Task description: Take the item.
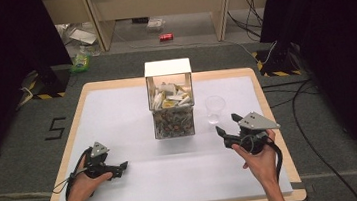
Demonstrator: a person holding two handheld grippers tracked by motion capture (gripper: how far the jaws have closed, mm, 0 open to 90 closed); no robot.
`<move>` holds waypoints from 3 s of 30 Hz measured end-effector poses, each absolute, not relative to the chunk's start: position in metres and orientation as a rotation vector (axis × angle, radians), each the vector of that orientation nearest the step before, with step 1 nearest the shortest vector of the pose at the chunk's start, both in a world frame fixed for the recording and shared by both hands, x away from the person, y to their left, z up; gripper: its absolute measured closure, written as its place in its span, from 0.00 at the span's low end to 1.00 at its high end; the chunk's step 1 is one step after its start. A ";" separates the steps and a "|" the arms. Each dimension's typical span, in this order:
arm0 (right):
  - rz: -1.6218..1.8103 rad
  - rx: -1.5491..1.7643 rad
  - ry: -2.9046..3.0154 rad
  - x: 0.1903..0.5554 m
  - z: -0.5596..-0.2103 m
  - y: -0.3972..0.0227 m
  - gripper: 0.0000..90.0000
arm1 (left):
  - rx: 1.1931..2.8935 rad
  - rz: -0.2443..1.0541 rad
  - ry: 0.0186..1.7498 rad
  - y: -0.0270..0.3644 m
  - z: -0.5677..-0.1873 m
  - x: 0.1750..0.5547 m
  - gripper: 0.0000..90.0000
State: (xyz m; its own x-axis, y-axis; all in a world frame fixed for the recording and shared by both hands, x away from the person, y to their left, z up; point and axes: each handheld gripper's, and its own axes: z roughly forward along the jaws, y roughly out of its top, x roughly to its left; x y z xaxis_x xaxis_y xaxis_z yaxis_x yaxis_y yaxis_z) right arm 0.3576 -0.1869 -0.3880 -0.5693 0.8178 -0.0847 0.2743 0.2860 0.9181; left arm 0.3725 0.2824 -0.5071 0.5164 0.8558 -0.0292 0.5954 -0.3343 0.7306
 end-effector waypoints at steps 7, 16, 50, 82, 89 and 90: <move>1.287 0.937 1.980 0.359 -0.375 -0.178 0.38 | 2.059 0.476 1.178 0.282 -0.507 0.373 0.00; 1.310 0.906 1.967 0.362 -0.364 -0.169 0.40 | 2.060 0.477 1.178 0.282 -0.507 0.373 0.00; 1.446 0.764 1.944 0.371 -0.328 -0.132 0.47 | 2.059 0.476 1.177 0.282 -0.507 0.373 0.00; 1.451 0.660 2.033 0.402 -0.320 -0.087 0.55 | 2.058 0.476 1.178 0.283 -0.507 0.373 0.00; 1.435 0.656 2.059 0.410 -0.321 -0.081 0.58 | 2.057 0.475 1.179 0.283 -0.507 0.373 0.00; 1.435 0.661 2.060 0.411 -0.321 -0.080 0.59 | 2.057 0.475 1.179 0.283 -0.507 0.373 0.00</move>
State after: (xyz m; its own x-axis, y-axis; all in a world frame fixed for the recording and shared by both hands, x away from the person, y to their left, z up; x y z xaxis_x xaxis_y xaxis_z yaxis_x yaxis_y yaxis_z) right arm 0.4109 -0.0803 -0.3214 -0.7347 0.6615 -0.1504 0.0884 0.3132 0.9456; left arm 0.3726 0.2825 -0.5070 0.5166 0.8557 -0.0301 0.5954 -0.3338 0.7308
